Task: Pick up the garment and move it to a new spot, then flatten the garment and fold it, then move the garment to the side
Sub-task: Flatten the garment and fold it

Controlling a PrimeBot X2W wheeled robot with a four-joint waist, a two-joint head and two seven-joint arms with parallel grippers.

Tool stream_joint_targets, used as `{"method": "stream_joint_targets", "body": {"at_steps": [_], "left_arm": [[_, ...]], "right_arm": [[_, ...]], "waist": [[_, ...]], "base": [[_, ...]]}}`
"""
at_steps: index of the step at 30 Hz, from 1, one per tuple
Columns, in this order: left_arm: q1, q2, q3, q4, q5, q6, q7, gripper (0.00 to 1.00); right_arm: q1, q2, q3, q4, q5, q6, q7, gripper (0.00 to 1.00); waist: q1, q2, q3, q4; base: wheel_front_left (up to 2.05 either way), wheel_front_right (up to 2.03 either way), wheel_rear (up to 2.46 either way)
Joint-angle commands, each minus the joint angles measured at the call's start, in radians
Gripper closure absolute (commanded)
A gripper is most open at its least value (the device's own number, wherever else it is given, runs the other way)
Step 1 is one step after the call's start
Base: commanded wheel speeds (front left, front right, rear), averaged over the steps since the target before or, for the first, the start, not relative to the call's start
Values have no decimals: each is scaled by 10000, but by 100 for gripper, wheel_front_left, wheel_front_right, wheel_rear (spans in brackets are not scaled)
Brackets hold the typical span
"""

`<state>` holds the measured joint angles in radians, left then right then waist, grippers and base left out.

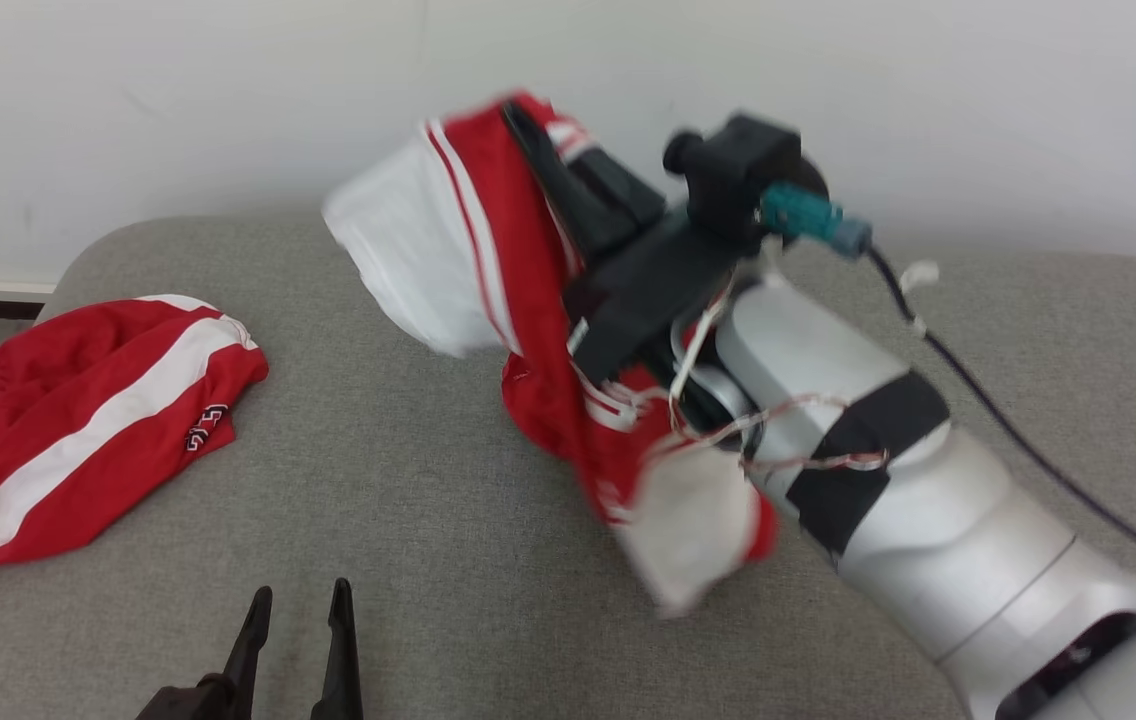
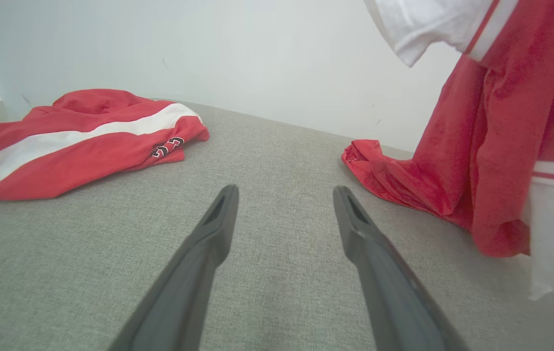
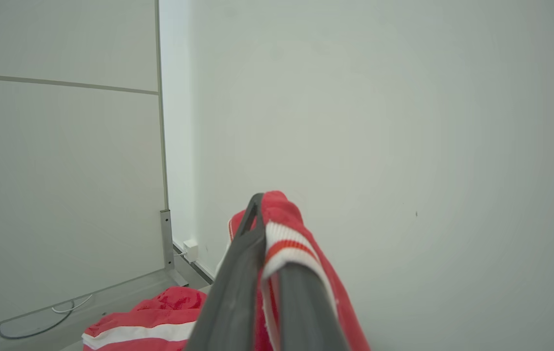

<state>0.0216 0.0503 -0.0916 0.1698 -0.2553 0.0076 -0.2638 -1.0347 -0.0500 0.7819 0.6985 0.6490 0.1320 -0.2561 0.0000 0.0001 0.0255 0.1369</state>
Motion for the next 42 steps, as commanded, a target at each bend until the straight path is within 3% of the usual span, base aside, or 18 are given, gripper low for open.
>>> {"method": "stream_joint_targets", "body": {"at_steps": [1,5,7,15,26,27,28,29,34,42], "left_arm": [[-87,1,4,7,-37,-33,-11,0],[-81,0,2,-9,-43,-7,-11,0],[-121,3,31,-17,-36,-14,-11,0],[-180,0,114,-41,-43,-53,-13,0],[-415,2,66,37,48,-135,-13,0],[-448,5,66,52,48,-142,-11,0],[-483,3,59,68,64,-158,-13,0],[-514,3,53,80,69,-167,-13,0],[-474,3,41,185,102,-224,-11,0],[-84,3,31,311,15,-180,-13,0]], "right_arm": [[-416,-6,51,-85,-76,-25,-71,100],[-1386,-9,-483,-323,-208,-25,-92,100],[-1399,-12,-1485,-161,-691,-25,-78,100],[257,-465,-3717,1401,-2068,-25,-83,100],[1765,-1155,-6507,3650,-3017,-25,-86,100],[1825,-1151,-6786,3863,-3103,-25,-86,80],[1856,-1112,-7046,4023,-3163,-25,-86,51],[1881,-1063,-7284,4168,-3227,-25,-86,0],[2027,-592,-7550,4859,-3354,-25,30,0],[2656,-183,-6552,4701,-2770,-25,1525,0]], "waist": [[0,-1,-47,-58],[0,-1,-47,-110],[0,-1,-20,-153],[0,-1,232,-457],[0,-1,640,-805],[0,-1,660,-823],[0,-1,673,-838],[0,-1,682,-854],[0,-1,542,-936],[0,-1,-49,-1082]], "base": [[0,0,0],[0,0,0],[0,0,0],[0,0,0],[0,0,0],[0,0,0],[0,0,0],[0,0,0],[0,0,0],[0,0,0]]}}
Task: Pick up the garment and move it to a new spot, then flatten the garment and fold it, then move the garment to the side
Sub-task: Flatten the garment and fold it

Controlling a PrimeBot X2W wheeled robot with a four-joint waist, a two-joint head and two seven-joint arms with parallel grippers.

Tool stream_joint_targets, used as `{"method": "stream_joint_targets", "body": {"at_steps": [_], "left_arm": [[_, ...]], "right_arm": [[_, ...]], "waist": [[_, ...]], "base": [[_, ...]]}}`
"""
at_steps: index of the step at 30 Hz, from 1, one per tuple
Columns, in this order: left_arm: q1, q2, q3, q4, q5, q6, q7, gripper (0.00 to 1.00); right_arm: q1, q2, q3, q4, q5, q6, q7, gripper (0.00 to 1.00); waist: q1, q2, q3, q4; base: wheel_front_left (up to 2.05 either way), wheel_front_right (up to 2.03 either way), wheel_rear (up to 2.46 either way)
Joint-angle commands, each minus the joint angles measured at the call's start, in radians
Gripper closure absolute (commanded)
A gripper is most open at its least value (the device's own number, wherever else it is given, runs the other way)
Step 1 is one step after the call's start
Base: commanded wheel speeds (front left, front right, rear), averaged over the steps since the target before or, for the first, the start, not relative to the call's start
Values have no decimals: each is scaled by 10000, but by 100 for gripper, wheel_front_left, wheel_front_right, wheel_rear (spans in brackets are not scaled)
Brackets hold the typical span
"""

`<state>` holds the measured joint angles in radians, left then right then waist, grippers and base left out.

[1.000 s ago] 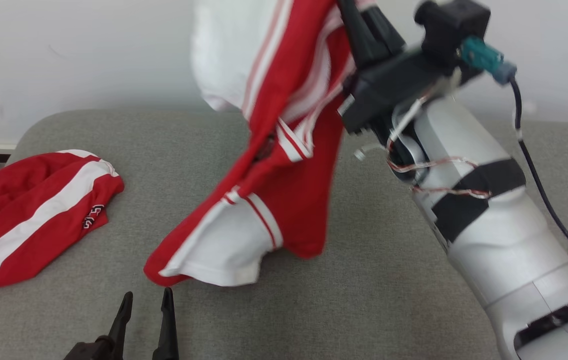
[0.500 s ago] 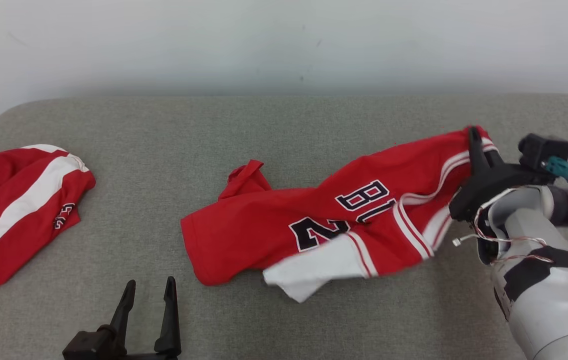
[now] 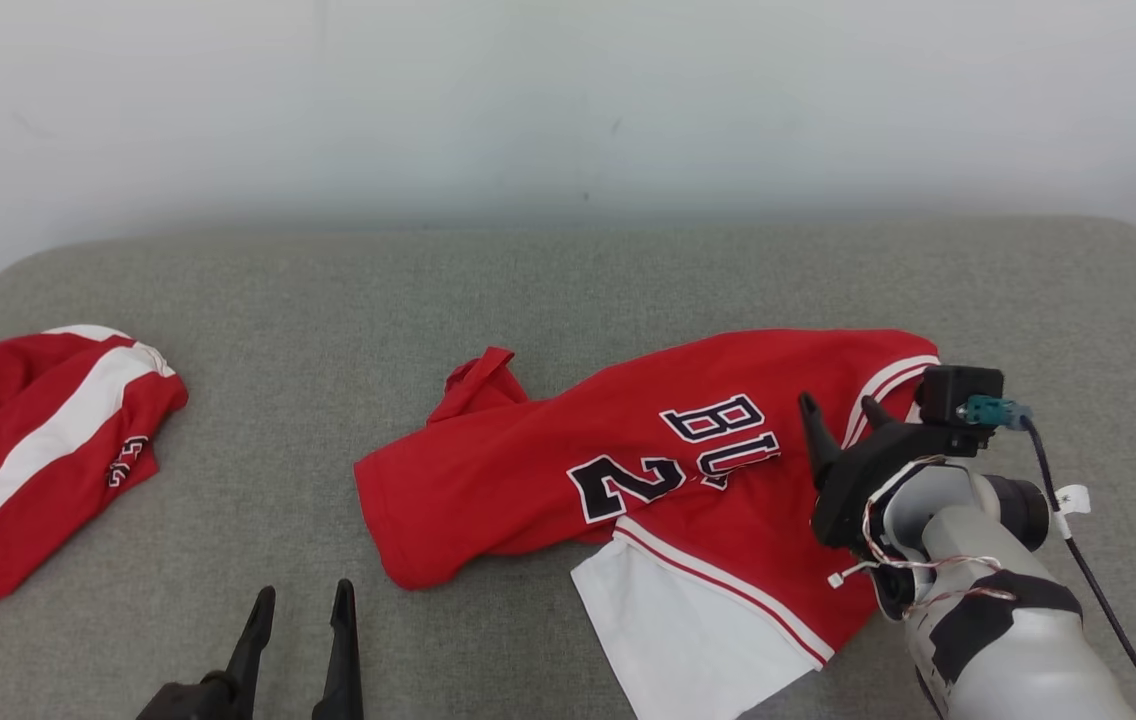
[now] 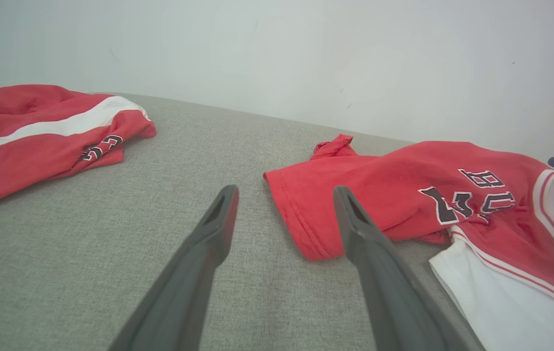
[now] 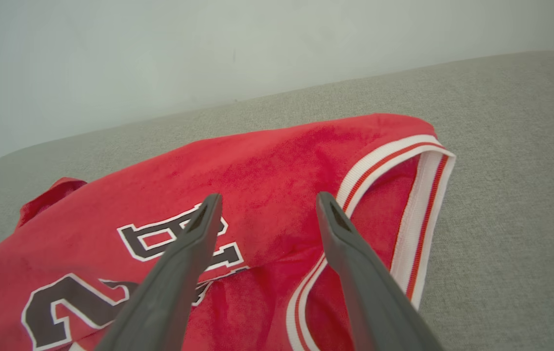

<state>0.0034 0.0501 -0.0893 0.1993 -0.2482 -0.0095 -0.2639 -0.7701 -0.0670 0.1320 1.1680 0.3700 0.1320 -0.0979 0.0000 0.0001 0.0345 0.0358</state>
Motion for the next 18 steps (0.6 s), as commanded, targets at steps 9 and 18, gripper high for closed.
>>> {"method": "stream_joint_targets", "body": {"at_steps": [9,18], "left_arm": [[430,5,74,-66,-98,76,-9,0],[236,5,40,-216,-57,37,-11,0]], "right_arm": [[1552,-727,1153,-1284,-530,-25,8,0],[2800,-947,688,-1599,-1337,-25,598,0]], "waist": [[0,-1,-503,-287],[0,-1,-169,-227]], "base": [[0,0,0],[0,0,0]]}}
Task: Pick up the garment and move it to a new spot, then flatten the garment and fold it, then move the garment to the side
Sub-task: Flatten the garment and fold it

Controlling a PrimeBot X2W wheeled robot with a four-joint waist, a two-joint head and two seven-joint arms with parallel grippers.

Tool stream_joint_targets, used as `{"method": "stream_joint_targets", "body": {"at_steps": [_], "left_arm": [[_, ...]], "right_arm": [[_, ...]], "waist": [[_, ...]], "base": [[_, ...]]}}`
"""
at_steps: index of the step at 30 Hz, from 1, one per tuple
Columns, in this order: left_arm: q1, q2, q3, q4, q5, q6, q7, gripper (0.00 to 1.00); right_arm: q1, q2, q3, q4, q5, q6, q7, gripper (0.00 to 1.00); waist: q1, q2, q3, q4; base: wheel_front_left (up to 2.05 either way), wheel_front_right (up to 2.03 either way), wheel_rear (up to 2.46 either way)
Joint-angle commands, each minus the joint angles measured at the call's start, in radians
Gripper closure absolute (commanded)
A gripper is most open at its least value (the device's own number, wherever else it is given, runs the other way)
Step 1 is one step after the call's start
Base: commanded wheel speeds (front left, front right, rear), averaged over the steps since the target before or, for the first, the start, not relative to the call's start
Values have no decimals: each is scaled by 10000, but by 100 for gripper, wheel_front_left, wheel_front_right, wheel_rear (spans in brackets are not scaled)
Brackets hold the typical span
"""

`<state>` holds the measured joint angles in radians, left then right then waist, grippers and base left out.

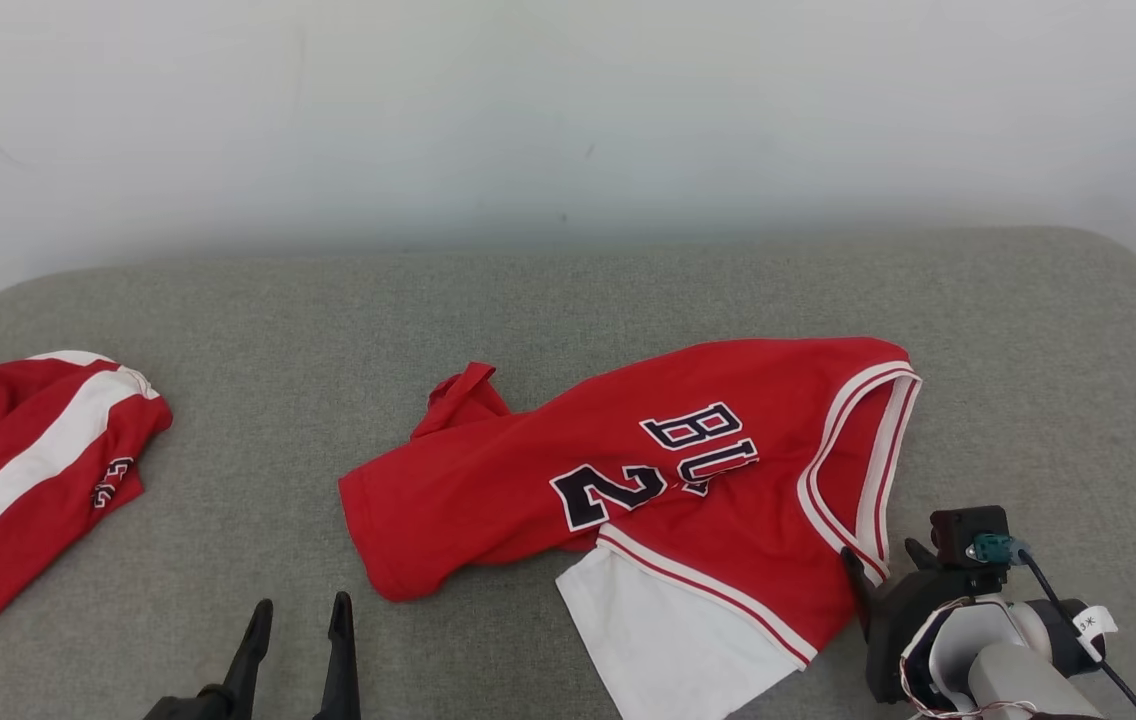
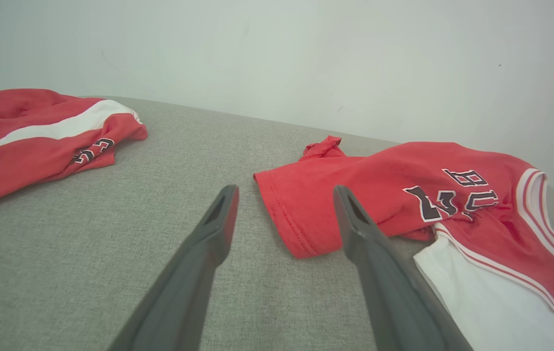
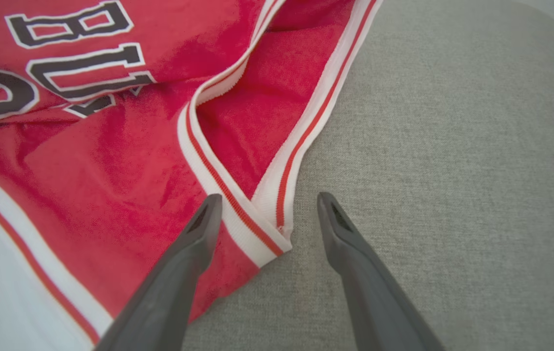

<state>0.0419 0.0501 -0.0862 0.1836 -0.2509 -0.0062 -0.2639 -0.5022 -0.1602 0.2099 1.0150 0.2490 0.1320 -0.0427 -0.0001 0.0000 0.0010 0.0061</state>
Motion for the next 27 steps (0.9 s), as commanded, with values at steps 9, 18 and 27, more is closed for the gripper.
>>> {"method": "stream_joint_targets", "body": {"at_steps": [9,18,27], "left_arm": [[-469,5,48,-87,58,-45,-9,0],[-597,3,59,-104,21,-15,-9,0],[-731,5,43,-160,78,-78,-11,0]], "right_arm": [[549,417,-603,-225,-1001,-25,796,0],[491,-32,-1413,-1298,-1605,-27,1090,100],[-46,-867,-2498,-3086,-2760,-27,2083,100]], "waist": [[1,0,597,329],[1,0,748,487],[1,0,952,613]], "base": [[0,0,0],[0,0,0],[0,0,0]]}}
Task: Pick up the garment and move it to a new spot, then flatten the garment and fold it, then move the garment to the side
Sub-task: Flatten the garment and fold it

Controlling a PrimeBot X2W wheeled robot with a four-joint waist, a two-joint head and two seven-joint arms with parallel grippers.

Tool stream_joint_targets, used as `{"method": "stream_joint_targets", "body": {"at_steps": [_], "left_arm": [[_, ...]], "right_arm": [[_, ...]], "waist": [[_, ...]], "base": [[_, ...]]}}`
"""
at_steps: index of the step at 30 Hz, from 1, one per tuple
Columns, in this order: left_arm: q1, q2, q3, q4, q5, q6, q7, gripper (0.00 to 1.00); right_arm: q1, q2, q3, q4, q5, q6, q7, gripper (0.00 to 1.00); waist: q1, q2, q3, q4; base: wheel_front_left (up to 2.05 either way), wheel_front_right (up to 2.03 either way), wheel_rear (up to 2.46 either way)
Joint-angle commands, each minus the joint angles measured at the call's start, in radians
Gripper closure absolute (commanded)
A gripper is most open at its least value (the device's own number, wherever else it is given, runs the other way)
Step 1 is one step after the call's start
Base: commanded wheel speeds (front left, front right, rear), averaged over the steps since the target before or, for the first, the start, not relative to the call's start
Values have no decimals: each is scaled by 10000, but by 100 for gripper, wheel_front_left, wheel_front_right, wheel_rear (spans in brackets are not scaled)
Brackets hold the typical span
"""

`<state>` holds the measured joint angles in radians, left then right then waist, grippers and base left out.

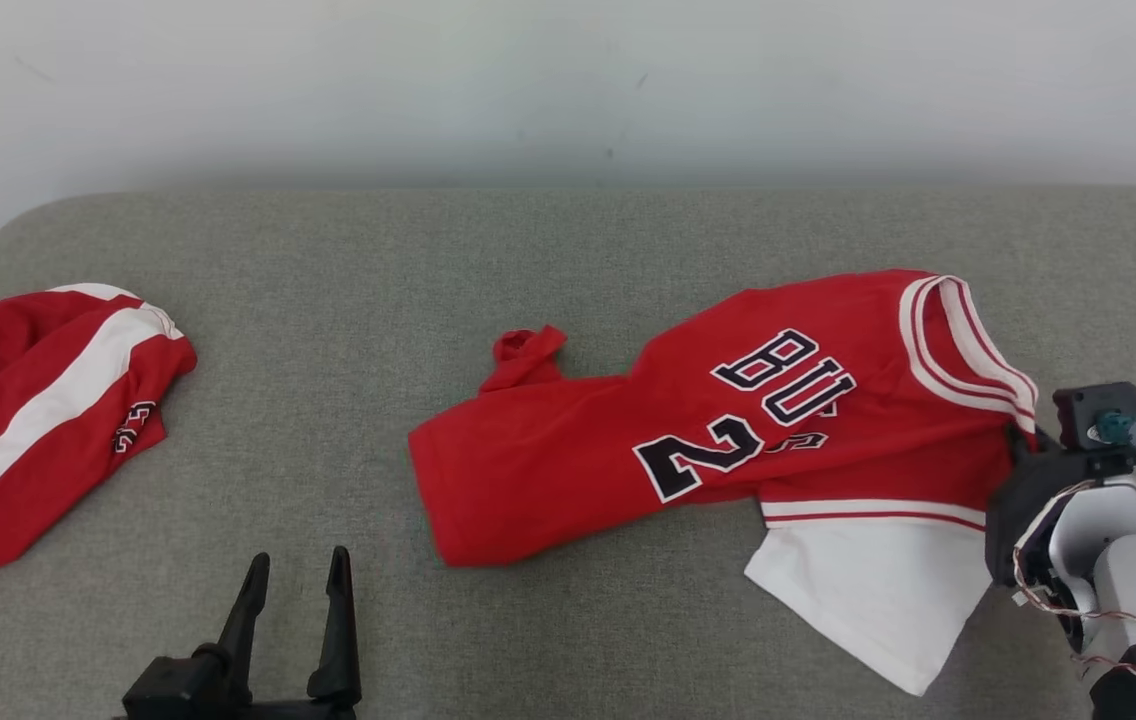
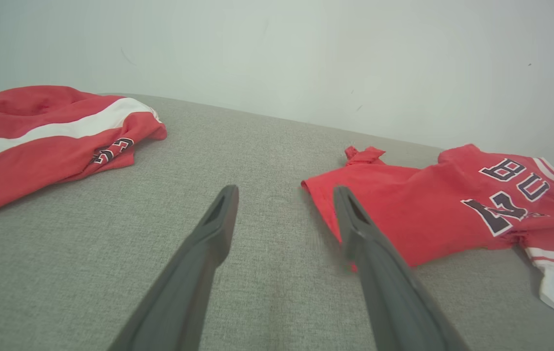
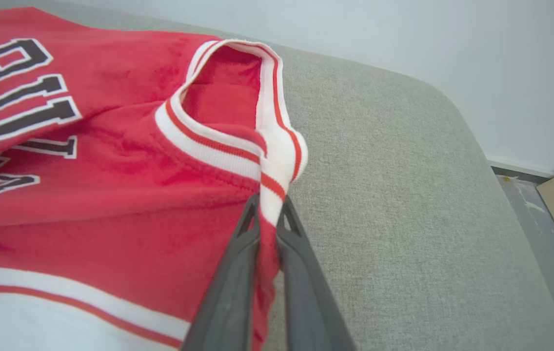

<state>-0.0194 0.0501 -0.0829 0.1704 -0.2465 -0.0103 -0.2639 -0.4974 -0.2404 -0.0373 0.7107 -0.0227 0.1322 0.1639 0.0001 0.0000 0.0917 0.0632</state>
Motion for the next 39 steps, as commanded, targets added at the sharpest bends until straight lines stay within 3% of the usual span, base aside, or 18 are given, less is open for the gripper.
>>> {"method": "stream_joint_targets", "body": {"at_steps": [1,9,11,16,25,31,39], "left_arm": [[-146,5,1,-22,45,-52,-11,0],[-413,6,-44,49,180,-131,-9,0],[-464,3,-42,81,199,-133,-10,0],[-375,4,-24,150,217,-112,-9,0],[144,4,71,193,174,-21,-9,0],[504,3,125,157,121,-8,-9,0],[736,6,153,97,80,83,-10,0]], "right_arm": [[-165,-120,-97,-138,-170,-29,133,100],[-688,-493,-554,-199,-1401,-29,85,100],[-700,-377,-602,-15,-1578,-29,-81,0],[-318,76,-1123,251,-1888,-29,-939,0],[1152,1202,-1575,-973,-2075,-27,-2946,0],[2382,1672,-283,-1860,-1098,-27,-3764,0],[3912,1840,1294,-3403,-124,-27,-4002,0]], "waist": [[-1,0,87,67],[-1,0,413,305],[-1,0,442,349],[-1,0,226,375],[-1,0,-517,68],[-1,0,-980,-259],[-1,0,-1303,-528]], "base": [[0,0,0],[0,0,0],[0,0,0],[0,0,0],[0,0,0],[0,0,0],[0,0,0]]}}
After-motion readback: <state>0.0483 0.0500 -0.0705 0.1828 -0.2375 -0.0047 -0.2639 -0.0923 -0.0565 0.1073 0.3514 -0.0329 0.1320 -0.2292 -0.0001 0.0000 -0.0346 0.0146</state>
